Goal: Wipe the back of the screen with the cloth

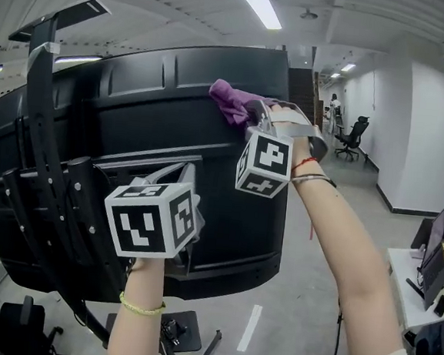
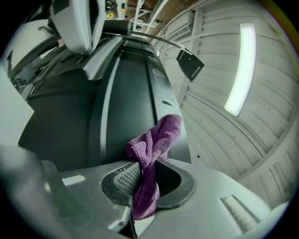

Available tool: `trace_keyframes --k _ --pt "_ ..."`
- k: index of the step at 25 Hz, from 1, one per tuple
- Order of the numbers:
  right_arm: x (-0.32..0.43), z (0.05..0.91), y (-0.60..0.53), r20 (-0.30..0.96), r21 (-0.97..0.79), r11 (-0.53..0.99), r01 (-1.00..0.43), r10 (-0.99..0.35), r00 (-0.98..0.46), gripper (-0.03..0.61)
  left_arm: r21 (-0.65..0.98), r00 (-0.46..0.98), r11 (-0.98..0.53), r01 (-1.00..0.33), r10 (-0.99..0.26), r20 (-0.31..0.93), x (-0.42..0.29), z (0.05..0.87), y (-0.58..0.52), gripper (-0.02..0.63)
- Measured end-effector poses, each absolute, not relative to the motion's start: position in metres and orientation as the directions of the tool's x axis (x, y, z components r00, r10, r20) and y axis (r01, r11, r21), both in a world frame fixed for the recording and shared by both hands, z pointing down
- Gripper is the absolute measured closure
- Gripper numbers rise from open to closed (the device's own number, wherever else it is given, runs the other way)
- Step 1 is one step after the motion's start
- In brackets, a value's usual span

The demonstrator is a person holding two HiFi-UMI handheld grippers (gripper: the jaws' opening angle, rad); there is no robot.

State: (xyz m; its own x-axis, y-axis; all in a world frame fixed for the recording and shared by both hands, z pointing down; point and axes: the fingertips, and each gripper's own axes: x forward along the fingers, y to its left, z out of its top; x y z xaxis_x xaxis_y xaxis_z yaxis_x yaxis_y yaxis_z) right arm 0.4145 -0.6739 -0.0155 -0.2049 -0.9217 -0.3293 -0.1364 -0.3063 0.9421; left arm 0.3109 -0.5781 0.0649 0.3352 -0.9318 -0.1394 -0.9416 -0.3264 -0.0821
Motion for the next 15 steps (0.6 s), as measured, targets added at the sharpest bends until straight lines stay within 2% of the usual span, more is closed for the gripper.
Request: trace_keyframes --k 5,12,15 --pt "0.408 0.075 -0.666 -0.270 0.961 -0.277 -0.014 -0.922 -0.279 0.522 -0.061 0.381 -0.377 -0.924 -0.921 -0.080 0.331 0.141 -0.574 0.606" --pt "0.407 0.194 -0.662 -0.138 0.990 -0.142 -0.007 -0.945 -0.298 0.522 -0.088 0.325 -0.318 -0.944 -0.942 -0.085 0.339 0.243 -0.595 0.606" --pt "0.407 0.248 -0.661 -0.062 0.998 -0.060 -0.014 -0.954 -0.293 0.522 -0.087 0.308 -0.304 -0.949 -0.950 -0.047 0.337 0.290 -0.605 0.606"
